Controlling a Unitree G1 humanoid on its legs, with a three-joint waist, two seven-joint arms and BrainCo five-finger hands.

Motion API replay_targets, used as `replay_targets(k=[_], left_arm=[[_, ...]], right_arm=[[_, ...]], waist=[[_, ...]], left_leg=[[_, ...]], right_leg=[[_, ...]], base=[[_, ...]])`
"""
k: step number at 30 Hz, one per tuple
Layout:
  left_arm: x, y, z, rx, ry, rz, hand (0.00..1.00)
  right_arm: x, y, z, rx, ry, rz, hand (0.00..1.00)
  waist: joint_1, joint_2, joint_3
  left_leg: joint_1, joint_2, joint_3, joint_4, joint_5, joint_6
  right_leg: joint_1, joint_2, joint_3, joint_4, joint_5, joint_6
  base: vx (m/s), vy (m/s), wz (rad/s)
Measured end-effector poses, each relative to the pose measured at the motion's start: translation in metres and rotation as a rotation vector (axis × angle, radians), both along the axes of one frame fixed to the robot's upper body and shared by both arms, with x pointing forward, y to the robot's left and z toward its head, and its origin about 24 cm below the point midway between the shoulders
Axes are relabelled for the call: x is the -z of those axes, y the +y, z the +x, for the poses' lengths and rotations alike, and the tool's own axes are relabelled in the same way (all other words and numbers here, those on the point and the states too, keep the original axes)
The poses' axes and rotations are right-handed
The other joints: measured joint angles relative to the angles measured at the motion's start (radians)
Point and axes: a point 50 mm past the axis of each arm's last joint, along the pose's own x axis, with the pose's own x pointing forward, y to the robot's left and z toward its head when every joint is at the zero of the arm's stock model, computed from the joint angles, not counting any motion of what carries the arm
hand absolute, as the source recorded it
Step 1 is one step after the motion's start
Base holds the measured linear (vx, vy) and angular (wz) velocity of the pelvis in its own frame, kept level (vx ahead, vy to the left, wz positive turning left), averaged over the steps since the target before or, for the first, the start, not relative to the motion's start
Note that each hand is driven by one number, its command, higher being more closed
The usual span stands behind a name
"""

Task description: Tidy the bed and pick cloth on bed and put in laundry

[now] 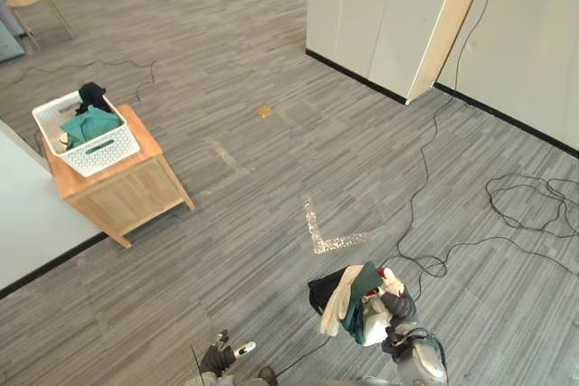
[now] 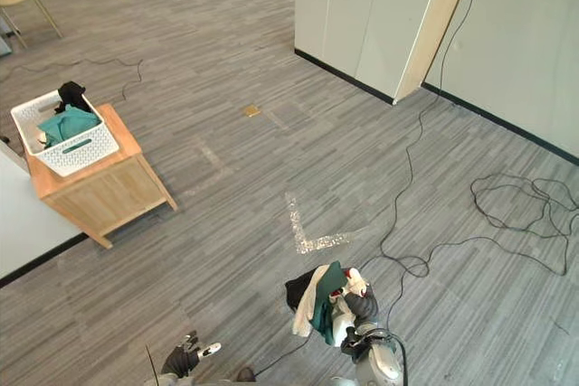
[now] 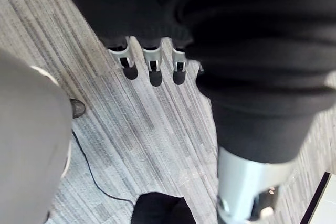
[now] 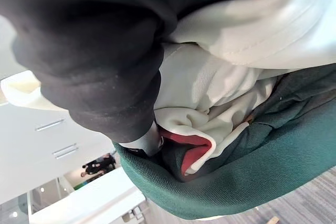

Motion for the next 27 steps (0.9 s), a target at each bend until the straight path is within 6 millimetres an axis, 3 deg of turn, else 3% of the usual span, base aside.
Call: replay_targets(k=[7,8,18,22,24,26,27], left_arm=[[0.002,-0.003,0.000,0.037,0.032,-0.001,0.00],[0.004,-0.004,0.000,0.049,0.049,-0.001,0.00],[0.005,-0.003,-0.001,0.056,0.074,0.004,0.00],[0.006,0.002,-0.002,0.024,0.104,0.022,0.00],[0.006,0.007,-0.001,-0.004,0.110,0.036,0.00],[0.004,0.012,0.005,-0.059,0.089,0.031,0.00],[0.001,0.015,0.011,-0.122,0.054,0.019,0.00]], right_arm=[[0.016,-0.003,-0.016,0.023,0.090,0.008,1.00],[0.022,0.000,-0.014,0.013,0.101,-0.002,1.00],[0.029,-0.004,-0.028,0.003,0.155,-0.026,1.00],[0.035,-0.007,-0.039,-0.063,0.219,-0.077,1.00],[0.033,-0.005,-0.033,-0.125,0.201,-0.103,1.00],[0.030,-0.006,-0.028,-0.172,0.188,-0.120,1.00],[0.027,-0.003,-0.023,-0.218,0.171,-0.128,1.00]], waist=[[-0.007,0.013,0.004],[-0.029,0.032,0.006],[-0.031,0.032,0.006],[-0.031,0.033,0.007],[-0.029,0.027,0.013],[-0.028,0.022,0.044],[-0.009,0.034,0.075]], left_leg=[[-0.003,-0.008,-0.042,-0.027,0.029,0.019],[-0.026,0.012,-0.050,-0.028,0.034,0.008],[-0.008,0.027,-0.018,-0.028,0.023,-0.006],[0.001,0.061,0.004,-0.017,0.007,-0.029],[-0.065,0.094,0.020,0.109,-0.047,-0.044],[-0.178,0.150,0.002,0.393,-0.125,-0.042],[-0.255,0.188,-0.063,0.619,-0.130,-0.033]], right_leg=[[0.011,0.008,-0.012,-0.005,-0.013,0.003],[0.018,0.054,0.016,-0.081,0.022,-0.016],[0.017,0.068,0.051,-0.080,0.018,-0.021],[-0.004,0.090,0.087,-0.049,-0.004,-0.042],[-0.046,0.099,0.117,0.005,-0.045,-0.055],[-0.051,0.132,0.164,0.042,-0.080,-0.079],[-0.034,0.153,0.180,0.076,-0.099,-0.107]], base=[[-0.08,0.002,0.11],[0.00,0.000,0.03],[0.01,-0.004,-0.10],[0.03,-0.059,-0.24],[0.00,-0.087,-0.36],[-0.01,-0.138,-0.05],[-0.05,-0.151,-0.22]])
